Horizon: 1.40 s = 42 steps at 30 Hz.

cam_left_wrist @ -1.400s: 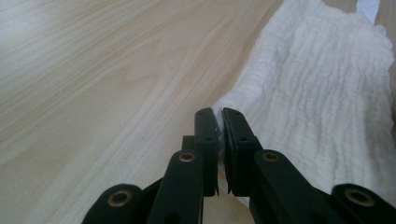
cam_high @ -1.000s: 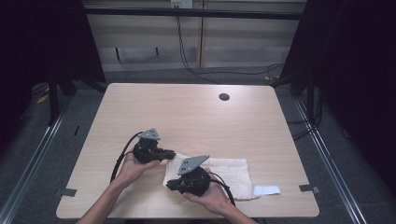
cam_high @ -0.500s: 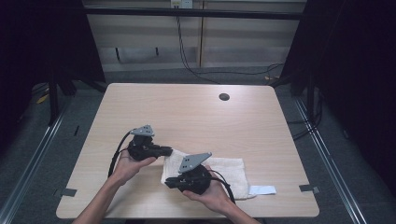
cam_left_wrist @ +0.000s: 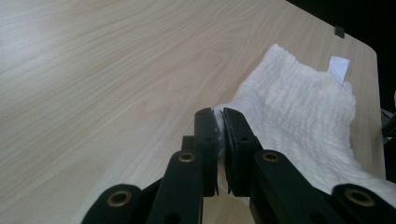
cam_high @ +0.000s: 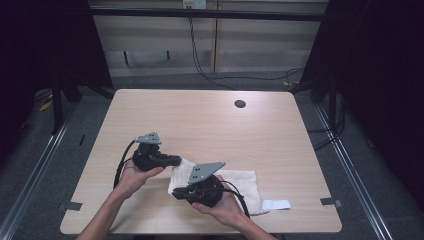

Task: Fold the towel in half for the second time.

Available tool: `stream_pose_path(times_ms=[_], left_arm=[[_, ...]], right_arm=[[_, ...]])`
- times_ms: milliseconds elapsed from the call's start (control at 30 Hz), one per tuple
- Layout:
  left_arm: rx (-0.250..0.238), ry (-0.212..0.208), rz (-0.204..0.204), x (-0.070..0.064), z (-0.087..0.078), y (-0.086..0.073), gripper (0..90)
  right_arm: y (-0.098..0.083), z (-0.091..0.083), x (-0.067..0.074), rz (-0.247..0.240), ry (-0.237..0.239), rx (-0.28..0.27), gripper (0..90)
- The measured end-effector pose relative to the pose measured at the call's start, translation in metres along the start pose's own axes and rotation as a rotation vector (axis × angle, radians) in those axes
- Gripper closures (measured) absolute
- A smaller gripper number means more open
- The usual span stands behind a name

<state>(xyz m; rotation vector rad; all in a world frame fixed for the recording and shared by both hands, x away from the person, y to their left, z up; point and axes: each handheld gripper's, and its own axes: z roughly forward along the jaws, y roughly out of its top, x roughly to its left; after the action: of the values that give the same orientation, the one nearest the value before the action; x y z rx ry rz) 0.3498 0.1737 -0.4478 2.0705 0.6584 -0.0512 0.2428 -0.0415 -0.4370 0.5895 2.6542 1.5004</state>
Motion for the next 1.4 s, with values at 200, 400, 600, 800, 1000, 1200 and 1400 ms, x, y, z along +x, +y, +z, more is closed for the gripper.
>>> stream_pose_path(times_ms=[200, 400, 600, 800, 1000, 1200, 1400], left_arm=[[-0.014, 0.009, -0.012, 0.003, -0.008, 0.001, 85.3], [-0.025, 0.022, 0.008, 0.003, -0.019, 0.004, 85.5], [-0.025, 0.042, -0.002, 0.006, -0.025, 0.004, 85.6], [-0.026, 0.044, -0.007, 0.009, -0.029, 0.004, 85.8], [-0.039, 0.076, 0.003, 0.008, -0.040, 0.008, 85.8], [-0.030, 0.075, 0.006, 0.004, -0.037, 0.009, 85.7], [-0.010, 0.063, 0.026, -0.003, -0.022, 0.014, 85.6]], right_arm=[[0.010, 0.003, -0.001, -0.017, 0.008, -0.014, 86.1], [0.017, 0.009, 0.002, -0.015, 0.027, -0.035, 86.3], [0.025, 0.013, 0.001, -0.014, 0.037, -0.055, 86.3], [0.032, 0.018, 0.001, -0.021, 0.044, -0.061, 86.4], [0.041, 0.019, 0.001, -0.020, 0.053, -0.090, 86.4], [0.036, 0.016, 0.002, -0.012, 0.052, -0.101, 86.2], [0.027, 0.009, 0.001, 0.003, 0.044, -0.098, 86.2]])
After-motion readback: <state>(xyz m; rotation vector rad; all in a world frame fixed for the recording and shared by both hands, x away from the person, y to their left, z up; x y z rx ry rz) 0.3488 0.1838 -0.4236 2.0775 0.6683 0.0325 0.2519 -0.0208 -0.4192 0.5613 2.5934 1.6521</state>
